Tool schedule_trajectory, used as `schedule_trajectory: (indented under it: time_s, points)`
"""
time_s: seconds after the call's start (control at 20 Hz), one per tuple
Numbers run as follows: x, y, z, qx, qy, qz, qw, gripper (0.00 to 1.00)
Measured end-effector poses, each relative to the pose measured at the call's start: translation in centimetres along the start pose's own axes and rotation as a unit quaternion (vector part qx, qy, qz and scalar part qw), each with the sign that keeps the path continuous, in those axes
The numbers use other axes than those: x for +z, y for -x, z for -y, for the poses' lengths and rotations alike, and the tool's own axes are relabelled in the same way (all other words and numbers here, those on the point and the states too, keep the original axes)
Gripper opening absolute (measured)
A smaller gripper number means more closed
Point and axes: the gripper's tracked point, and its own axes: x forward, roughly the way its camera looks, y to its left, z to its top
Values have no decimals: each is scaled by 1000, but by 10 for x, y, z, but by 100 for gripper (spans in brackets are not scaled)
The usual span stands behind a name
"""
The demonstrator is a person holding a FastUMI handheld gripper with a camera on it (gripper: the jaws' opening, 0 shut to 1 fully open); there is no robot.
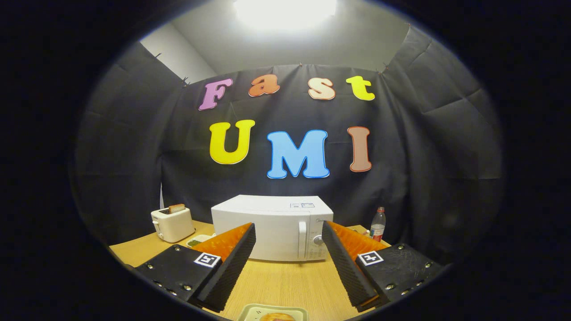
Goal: Open the microwave, put the food inside, and close the microwave door.
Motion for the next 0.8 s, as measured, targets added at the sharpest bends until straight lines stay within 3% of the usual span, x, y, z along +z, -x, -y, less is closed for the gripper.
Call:
schedule_trajectory:
  time_s: [0.8]
  points:
    - [-83, -161, 35, -15, 15, -53, 998, 97]
